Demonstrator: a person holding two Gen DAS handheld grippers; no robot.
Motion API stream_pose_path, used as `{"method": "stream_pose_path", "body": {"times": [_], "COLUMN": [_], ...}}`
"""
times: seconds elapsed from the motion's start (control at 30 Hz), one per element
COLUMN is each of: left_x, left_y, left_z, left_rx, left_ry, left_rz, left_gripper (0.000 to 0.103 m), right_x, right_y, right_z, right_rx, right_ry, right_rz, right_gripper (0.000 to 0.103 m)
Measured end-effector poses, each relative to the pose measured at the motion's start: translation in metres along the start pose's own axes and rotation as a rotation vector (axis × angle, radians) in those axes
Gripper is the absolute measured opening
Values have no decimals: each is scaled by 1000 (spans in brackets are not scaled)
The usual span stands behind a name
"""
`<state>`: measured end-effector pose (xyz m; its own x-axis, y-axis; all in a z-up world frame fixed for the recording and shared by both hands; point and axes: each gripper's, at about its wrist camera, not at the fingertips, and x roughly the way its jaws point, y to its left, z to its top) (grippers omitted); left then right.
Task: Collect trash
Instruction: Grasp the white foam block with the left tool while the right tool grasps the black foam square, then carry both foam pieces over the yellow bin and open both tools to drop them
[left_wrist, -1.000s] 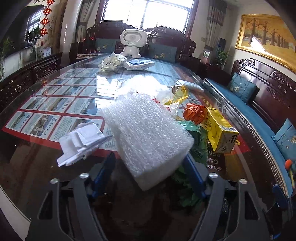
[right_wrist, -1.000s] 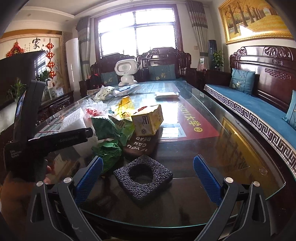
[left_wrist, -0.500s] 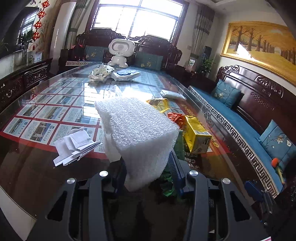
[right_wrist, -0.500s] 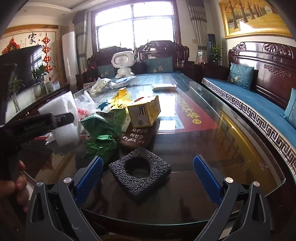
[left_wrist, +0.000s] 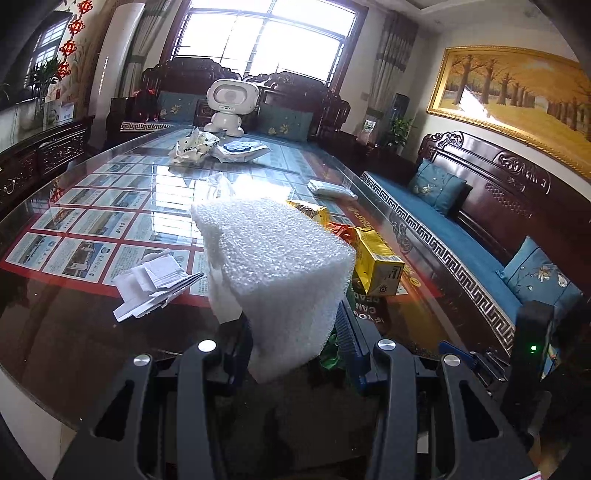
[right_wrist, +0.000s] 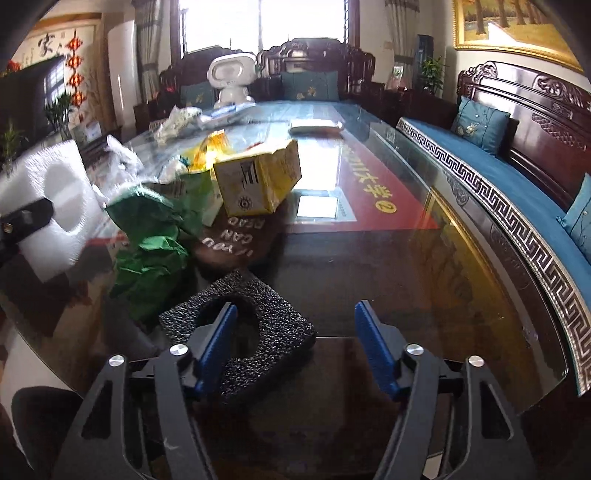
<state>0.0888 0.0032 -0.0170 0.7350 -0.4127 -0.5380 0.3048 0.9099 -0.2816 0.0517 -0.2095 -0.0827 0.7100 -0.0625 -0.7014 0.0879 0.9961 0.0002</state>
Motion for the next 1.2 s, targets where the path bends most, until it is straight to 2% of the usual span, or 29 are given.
{"method": "stream_pose_path", "body": {"times": [0.07, 0.1, 0.13, 0.2, 0.33, 0.43, 0.63, 0.8, 1.0, 1.2], "left_x": [-3, -5, -6, -9, -17, -25, -49, -81, -126, -151], "left_y": [-1, -1, 0, 1, 2, -1, -6, -10, -17, -26], "left_z": [0, 0, 0, -1, -2, -3, -7, -19, -47, -94], "left_rx": [7, 7, 8, 8, 21, 34, 61, 87, 155, 204], "left_ry": [-6, -8, -8, -12, -17, -25, -40, -53, -33, 68], "left_rz": [-2, -7, -11, -19, -33, -46, -71, -99, -135, -159], "left_gripper": [43, 43, 43, 43, 43, 43, 43, 43, 43, 43], "right_x": [1, 2, 2, 2, -8, -25, -73, -117, -162, -190], "right_y": [2, 5, 6, 7, 4, 5, 4, 8, 14, 24], "right_z": [1, 2, 4, 3, -3, -3, 0, -11, -33, -66], "right_rx": [-17, -34, -43, -54, -29, -23, -30, -61, -98, -136], "right_ry": [0, 1, 3, 3, -35, -84, -197, -261, -289, -253], "right_rz": [14, 16, 23, 41, 102, 106, 114, 134, 185, 258], "right_gripper": [52, 39, 31, 28, 27, 26, 26, 26, 26, 26]}}
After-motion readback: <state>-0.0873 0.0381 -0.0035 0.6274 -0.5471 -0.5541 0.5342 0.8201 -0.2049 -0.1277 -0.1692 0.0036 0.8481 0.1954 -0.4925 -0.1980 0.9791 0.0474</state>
